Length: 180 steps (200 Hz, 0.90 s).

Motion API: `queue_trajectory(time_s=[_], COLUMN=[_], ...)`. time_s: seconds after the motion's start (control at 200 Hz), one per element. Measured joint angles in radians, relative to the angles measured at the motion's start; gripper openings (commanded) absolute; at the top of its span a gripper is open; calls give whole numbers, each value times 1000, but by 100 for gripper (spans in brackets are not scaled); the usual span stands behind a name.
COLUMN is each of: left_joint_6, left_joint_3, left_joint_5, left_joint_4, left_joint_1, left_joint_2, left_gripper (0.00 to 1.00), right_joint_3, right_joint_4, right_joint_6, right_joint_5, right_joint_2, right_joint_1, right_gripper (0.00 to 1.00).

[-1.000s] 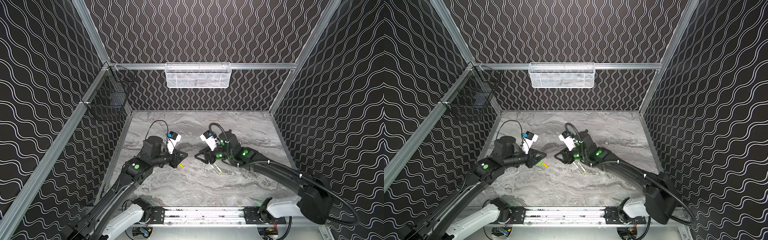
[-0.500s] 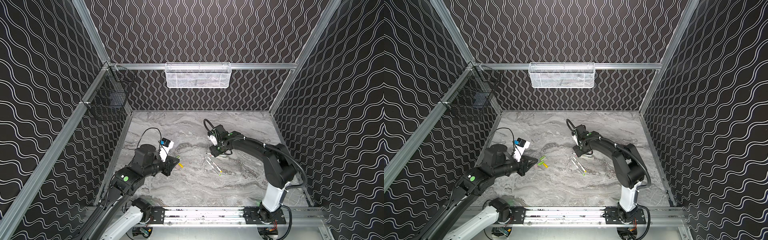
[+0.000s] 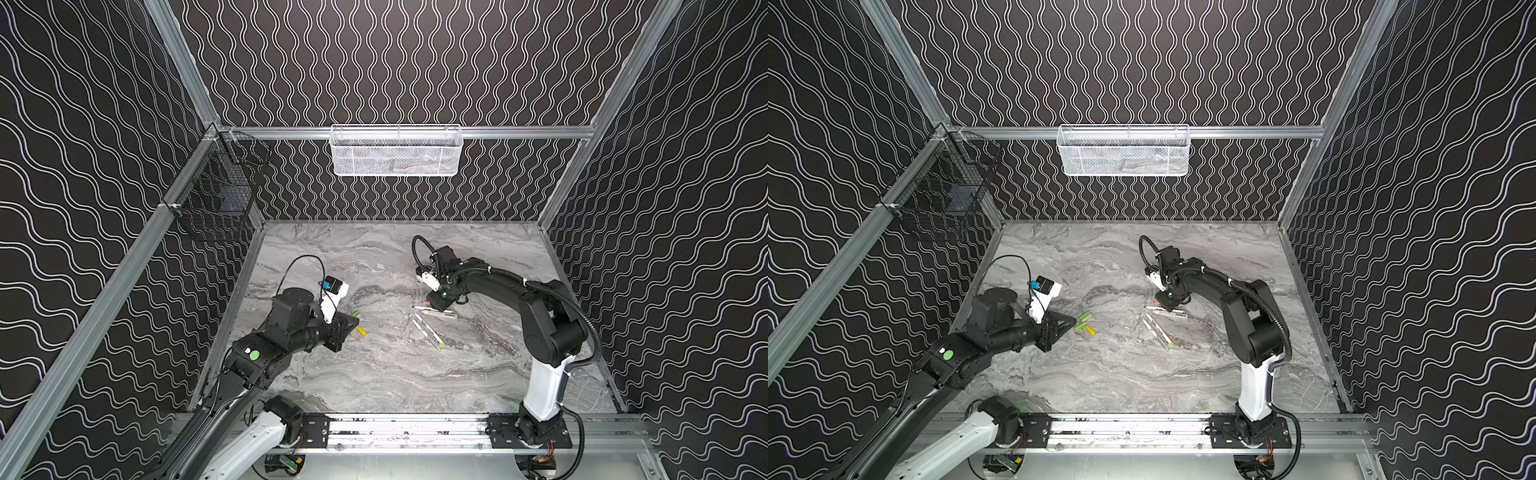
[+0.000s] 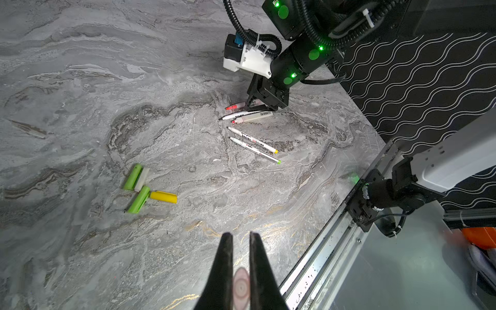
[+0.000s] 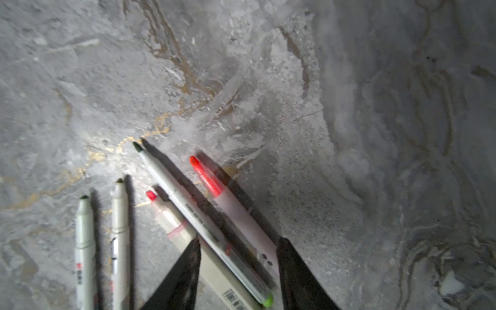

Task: Insert the pens into the pen caps
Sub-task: 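Move the right gripper over to the row of markers, then grasp the pink highlighter with the right gripper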

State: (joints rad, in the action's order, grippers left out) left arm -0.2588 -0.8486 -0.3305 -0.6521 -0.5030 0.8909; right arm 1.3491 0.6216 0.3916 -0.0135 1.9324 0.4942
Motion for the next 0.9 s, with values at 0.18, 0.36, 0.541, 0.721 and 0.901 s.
queue_trajectory(time_s=[0.18,0.36,0.541,0.721,0.901], left_joint_6=[0,0,0,0,0], left_joint_3=[0,0,0,0,0], left_joint_5=[0,0,0,0,0], left_joint_4=[0,0,0,0,0], left_joint_1=[0,2,4,6,12], left_joint_2=[-5,-5,-5,1,4], left_gripper=[0,0,0,0,0], right_joint_3=[16,24,24,10,17], right_joint_4=[6,9,15,15,10], right_joint_6=[39,54,65,68,72], right_joint_5=[3,7,7,5,14], right_joint_2=[20,32,47,51,71], right_joint_1=[-14,-25,-29,-30,-41], right_gripper=[37,34,33,27,19])
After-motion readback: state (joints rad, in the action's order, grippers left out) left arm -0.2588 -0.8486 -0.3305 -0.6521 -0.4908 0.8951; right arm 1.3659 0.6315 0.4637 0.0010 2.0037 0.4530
